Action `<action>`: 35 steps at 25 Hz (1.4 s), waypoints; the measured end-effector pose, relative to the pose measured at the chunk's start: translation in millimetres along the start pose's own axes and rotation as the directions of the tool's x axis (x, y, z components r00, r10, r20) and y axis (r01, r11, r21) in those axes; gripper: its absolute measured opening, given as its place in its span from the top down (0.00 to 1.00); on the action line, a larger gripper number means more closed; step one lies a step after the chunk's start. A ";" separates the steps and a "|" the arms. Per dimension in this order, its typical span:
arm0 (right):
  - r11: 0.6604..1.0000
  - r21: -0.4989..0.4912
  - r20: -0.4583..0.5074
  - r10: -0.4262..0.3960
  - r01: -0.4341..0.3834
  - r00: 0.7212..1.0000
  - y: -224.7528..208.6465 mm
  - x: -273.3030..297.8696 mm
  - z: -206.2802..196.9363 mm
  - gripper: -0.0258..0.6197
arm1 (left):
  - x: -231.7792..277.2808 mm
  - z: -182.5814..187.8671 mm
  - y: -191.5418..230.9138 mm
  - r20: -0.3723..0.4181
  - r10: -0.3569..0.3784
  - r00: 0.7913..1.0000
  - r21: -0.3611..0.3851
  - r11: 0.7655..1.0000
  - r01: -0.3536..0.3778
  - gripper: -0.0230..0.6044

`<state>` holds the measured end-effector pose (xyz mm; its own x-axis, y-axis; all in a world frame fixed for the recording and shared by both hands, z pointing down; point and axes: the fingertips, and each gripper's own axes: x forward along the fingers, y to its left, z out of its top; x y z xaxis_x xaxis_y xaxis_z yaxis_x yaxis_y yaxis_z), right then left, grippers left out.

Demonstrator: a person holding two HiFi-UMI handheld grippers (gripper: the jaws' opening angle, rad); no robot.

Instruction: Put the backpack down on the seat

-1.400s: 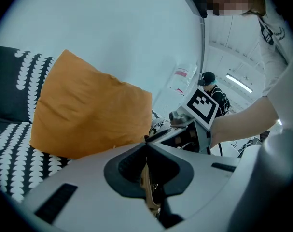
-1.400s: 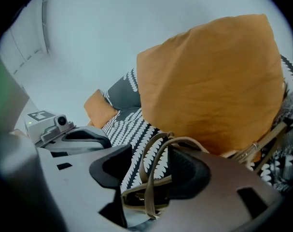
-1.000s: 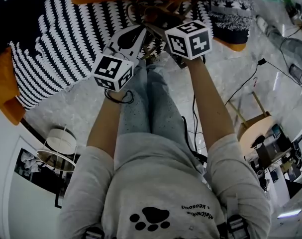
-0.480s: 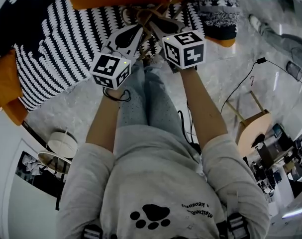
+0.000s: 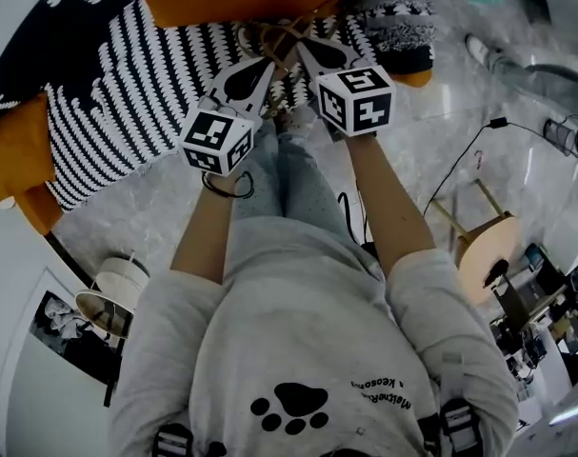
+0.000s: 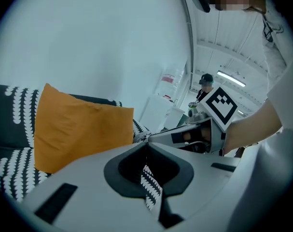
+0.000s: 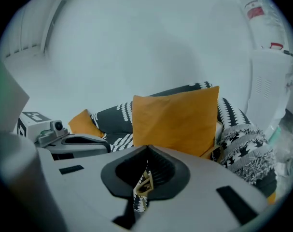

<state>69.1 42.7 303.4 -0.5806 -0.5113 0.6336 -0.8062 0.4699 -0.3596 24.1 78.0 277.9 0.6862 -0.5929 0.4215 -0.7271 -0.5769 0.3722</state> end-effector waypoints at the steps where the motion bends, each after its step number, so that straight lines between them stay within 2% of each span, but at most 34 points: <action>1: 1.000 -0.006 0.007 -0.003 0.003 1.000 0.9 -7.2 2.7 0.91 | -2.4 4.6 -5.6 0.004 0.000 1.000 0.005 1.000 0.000 0.93; 11: 0.998 -0.045 0.100 -0.046 0.051 0.994 29.2 -87.1 36.8 0.91 | -59.5 54.7 -44.1 0.052 0.001 0.999 0.073 0.997 -0.005 0.93; 16: 0.996 -0.062 0.148 -0.057 0.067 0.987 43.1 -123.5 45.0 0.91 | -82.0 68.3 -58.5 0.079 0.019 0.997 0.084 0.996 -0.025 0.93; 22: 0.993 -0.094 0.211 -0.052 0.074 0.976 86.4 -146.2 57.1 0.91 | -122.6 88.0 -69.1 0.121 0.001 0.993 0.142 0.990 -0.018 0.93; 29: 0.989 -0.128 0.253 -0.047 0.081 0.966 103.7 -191.1 59.7 0.91 | -134.0 93.8 -113.6 0.135 -0.025 0.991 0.171 0.985 0.001 0.93; 35: 0.983 -0.166 0.290 -0.024 0.075 0.957 122.4 -223.3 61.0 0.91 | -151.5 105.0 -141.4 0.177 -0.025 0.984 0.155 0.988 -0.003 0.93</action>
<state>93.1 170.5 76.1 -0.5690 -0.7091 0.4164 -0.8174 0.5432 -0.1919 25.3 190.4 74.7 0.6972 -0.6684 0.2591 -0.7168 -0.6553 0.2383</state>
